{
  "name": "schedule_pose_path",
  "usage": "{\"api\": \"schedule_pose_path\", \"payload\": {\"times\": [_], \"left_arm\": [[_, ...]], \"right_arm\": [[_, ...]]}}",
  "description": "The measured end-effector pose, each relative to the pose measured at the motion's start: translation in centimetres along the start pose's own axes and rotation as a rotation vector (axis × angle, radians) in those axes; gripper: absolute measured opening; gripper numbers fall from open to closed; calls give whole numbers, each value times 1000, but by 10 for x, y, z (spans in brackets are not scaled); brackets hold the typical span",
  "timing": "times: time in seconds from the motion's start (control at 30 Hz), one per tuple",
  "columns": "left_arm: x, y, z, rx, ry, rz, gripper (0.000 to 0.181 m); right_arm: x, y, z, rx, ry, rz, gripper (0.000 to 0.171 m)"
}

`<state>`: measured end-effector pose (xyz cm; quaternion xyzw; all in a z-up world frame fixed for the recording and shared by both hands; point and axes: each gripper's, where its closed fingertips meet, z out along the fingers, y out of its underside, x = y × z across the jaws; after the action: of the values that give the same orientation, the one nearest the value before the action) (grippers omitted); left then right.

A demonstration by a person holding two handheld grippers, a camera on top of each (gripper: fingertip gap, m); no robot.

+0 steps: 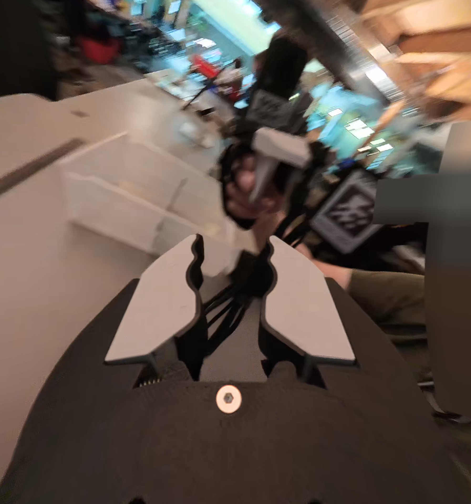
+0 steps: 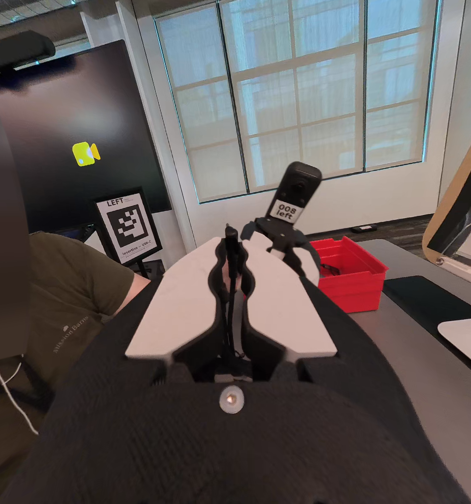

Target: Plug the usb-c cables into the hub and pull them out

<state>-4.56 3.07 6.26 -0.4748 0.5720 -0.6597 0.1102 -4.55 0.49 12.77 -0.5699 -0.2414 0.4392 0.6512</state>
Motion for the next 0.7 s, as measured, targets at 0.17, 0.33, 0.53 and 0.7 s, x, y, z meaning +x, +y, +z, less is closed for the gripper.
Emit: {"api": "schedule_pose_path", "payload": {"times": [0.17,0.33,0.53,0.7], "left_arm": [[-73,56,-29,-338,-481,13,58],[-129,130,-43,-738,-714,-18,55],[-141,175,-48,-985,-744,-27,65],[-142,184,-53,-1044,-780,-35,54]], "right_arm": [[-1,-1,-11,-69,16,-5,8],[-7,-8,-22,-100,48,-40,8],[-11,-18,-31,-102,88,-85,8],[-6,-15,-33,-123,108,-65,8]]}}
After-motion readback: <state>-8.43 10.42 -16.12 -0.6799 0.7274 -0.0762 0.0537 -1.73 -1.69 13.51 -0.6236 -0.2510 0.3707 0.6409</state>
